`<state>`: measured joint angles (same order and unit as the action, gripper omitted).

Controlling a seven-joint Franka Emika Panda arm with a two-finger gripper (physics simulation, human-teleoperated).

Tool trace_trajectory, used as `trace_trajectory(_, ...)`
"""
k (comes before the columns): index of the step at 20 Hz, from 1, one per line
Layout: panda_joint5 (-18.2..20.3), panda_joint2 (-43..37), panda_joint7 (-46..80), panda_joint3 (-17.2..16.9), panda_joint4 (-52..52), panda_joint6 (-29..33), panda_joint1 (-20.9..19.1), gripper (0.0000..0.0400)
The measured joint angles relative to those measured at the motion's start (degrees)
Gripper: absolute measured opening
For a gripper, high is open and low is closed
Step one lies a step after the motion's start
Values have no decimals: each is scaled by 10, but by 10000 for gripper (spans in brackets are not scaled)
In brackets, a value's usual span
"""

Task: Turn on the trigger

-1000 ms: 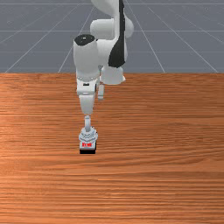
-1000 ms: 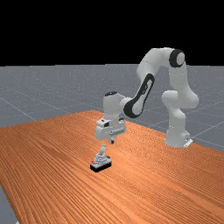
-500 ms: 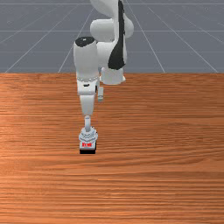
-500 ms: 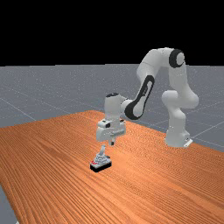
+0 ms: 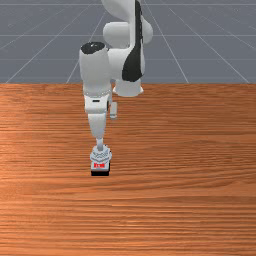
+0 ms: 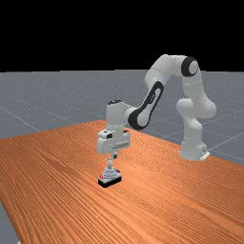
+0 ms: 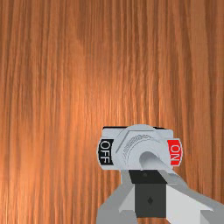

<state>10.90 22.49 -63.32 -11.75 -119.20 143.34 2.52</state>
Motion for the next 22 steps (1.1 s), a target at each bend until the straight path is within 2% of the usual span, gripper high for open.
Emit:
trace_trajectory(3, -7, 8, 24, -5, 28, -8, 8, 0)
trace_trajectory(4, -2, 21, 22, -3, 51, -37, 3, 0)
trace_trajectory(6, 5, 32, 42, -4, 65, -26, 5, 0)
trace_trajectory(7, -2, 48, 30, -2, 97, -63, 2, 0)
trace_trajectory(8, 17, 46, 12, 8, 90, -42, -7, 0)
trace_trajectory(15, 4, 59, 27, 2, 110, -56, -1, 2)
trace_trajectory(17, -38, 35, 61, -23, 67, -18, 26, 2)
trace_trajectory(20, -59, -5, 73, -33, 3, 9, 38, 0)
trace_trajectory(22, -38, -18, 51, -22, -15, 13, 26, 0)
